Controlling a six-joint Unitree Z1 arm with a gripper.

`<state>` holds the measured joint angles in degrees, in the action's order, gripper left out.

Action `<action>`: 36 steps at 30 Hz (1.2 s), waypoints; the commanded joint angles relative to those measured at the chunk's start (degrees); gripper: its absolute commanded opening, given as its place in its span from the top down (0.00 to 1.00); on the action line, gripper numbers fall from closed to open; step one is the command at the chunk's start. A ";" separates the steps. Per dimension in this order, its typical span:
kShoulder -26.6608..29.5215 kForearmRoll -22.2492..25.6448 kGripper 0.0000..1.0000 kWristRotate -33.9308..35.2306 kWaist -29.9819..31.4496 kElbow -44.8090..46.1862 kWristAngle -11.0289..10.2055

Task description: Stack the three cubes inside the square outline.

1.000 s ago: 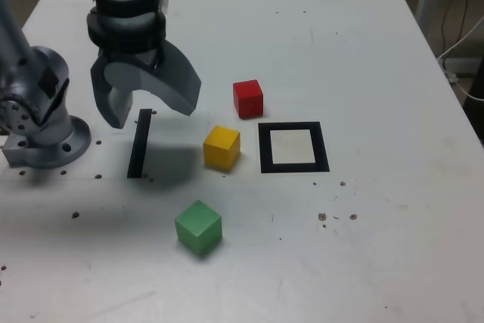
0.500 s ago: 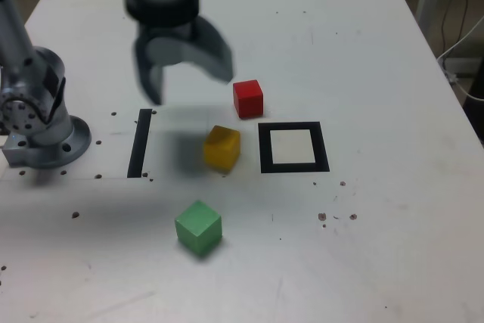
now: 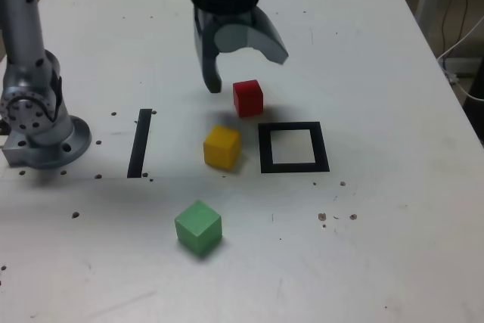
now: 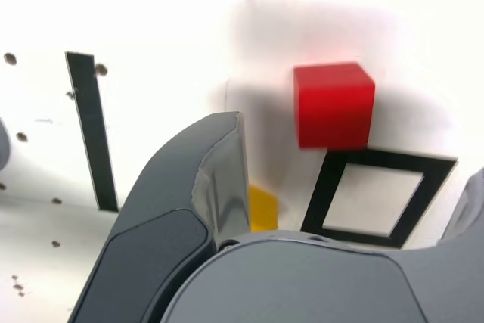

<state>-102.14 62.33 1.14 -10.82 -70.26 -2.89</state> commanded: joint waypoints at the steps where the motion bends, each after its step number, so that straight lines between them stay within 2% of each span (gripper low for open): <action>1: -1.81 -1.15 0.01 0.01 0.00 0.38 -0.17; 8: -6.28 -3.76 0.02 0.01 -1.30 0.65 -0.79; 13: -8.01 -4.27 0.07 0.01 -2.50 -0.21 -1.18; 24: -9.38 -4.03 0.34 -0.35 -3.06 -0.59 -0.24; 30: -9.78 -4.31 0.42 -1.21 -3.06 -0.39 0.85; 36: -9.91 -5.23 0.56 -1.65 -3.07 -0.34 1.40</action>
<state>-111.72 57.50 -0.41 -13.81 -70.68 -1.59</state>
